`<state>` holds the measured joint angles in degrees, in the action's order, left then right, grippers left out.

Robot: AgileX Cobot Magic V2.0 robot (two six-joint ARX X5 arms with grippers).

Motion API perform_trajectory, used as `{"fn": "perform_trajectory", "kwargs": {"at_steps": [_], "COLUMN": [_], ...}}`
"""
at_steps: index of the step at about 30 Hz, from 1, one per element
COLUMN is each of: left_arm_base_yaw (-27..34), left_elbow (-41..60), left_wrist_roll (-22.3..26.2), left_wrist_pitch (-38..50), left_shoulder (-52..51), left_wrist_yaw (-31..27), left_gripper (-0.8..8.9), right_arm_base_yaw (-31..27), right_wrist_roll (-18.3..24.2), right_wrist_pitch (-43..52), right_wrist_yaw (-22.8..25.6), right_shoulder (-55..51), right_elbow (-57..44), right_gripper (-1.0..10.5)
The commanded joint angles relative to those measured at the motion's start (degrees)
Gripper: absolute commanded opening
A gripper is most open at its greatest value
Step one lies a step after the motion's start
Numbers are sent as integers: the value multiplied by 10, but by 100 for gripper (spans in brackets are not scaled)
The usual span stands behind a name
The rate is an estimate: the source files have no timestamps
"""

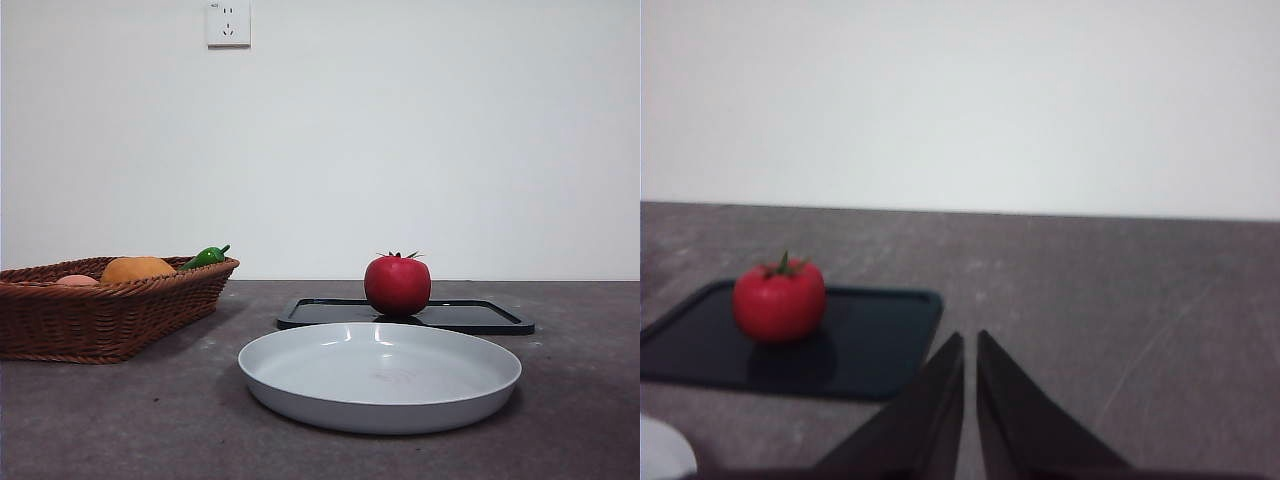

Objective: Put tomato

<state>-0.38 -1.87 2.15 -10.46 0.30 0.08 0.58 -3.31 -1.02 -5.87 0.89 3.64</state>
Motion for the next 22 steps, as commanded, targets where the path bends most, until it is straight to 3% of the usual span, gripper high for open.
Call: {"fn": "perform_trajectory", "kwargs": {"at_steps": [1, 14, 22], "left_arm_base_yaw": [1, 1, 1], "left_elbow": [12, 12, 12], "left_wrist_roll": [-3, -3, -3], "left_wrist_pitch": [-4, -4, -4], "left_shoulder": [-1, -1, -1], "left_wrist_yaw": [-1, -1, -1], "left_gripper": [9, 9, 9], "right_arm_base_yaw": [0, 0, 1], "right_wrist_roll": [-17, -22, -24], "right_wrist_pitch": [8, -88, -80], "right_wrist_yaw": [2, 2, 0], "right_shoulder": [-7, -7, -7], "right_elbow": [-13, -30, -30], "right_gripper": [14, 14, 14]}}
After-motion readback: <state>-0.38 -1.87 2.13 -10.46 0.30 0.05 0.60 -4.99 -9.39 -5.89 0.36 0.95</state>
